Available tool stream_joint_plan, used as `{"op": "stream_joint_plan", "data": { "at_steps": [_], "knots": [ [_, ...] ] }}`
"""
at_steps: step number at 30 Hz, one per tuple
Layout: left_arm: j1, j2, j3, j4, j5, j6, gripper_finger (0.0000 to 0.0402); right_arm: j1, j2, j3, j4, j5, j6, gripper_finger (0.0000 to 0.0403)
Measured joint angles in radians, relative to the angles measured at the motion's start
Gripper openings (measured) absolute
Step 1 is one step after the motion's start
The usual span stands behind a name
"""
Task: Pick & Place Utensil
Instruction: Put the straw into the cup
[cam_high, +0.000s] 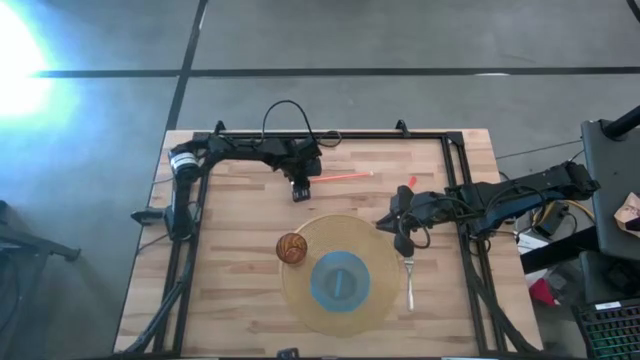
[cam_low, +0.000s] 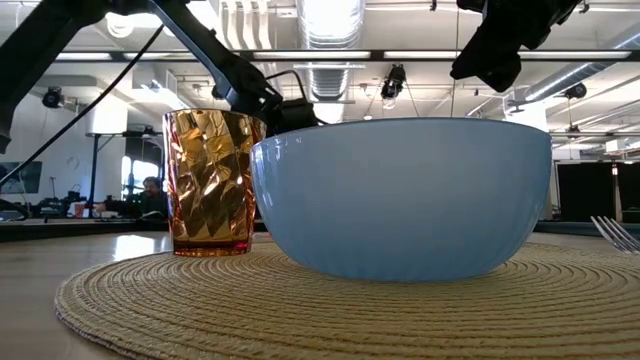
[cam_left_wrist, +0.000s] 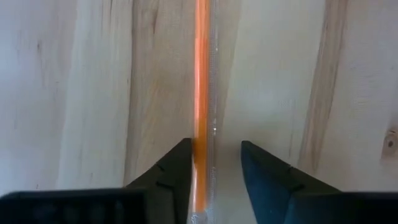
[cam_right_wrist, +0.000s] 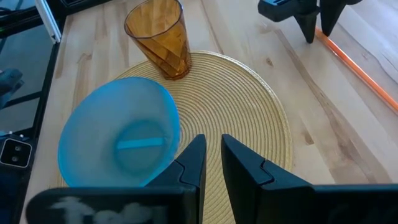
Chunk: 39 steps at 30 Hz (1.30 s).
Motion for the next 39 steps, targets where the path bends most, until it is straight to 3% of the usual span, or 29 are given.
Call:
{"op": "stream_joint_plan", "data": {
  "at_steps": [8, 23, 30, 39],
  "knots": [
    [0.001, 0.0, -0.001, -0.001, -0.032, 0.0, 0.001, 0.0, 0.0, 0.0, 0.0, 0.0, 0.0, 0.0048],
    [-0.009, -0.035, 0.007, -0.086, -0.093, 0.003, 0.0, 0.0, 0.0, 0.0, -0.001, 0.0, 0.001, 0.0048],
    [-0.029, -0.125, 0.011, -0.162, -0.123, -0.001, 0.0, 0.0, 0.0, 0.0, -0.011, 0.0, 0.001, 0.0048],
    [-0.088, -0.285, 0.012, -0.316, -0.258, -0.022, 0.0, 0.0, 0.0, 0.0, -0.024, -0.001, 0.001, 0.0047]
  ]
}}
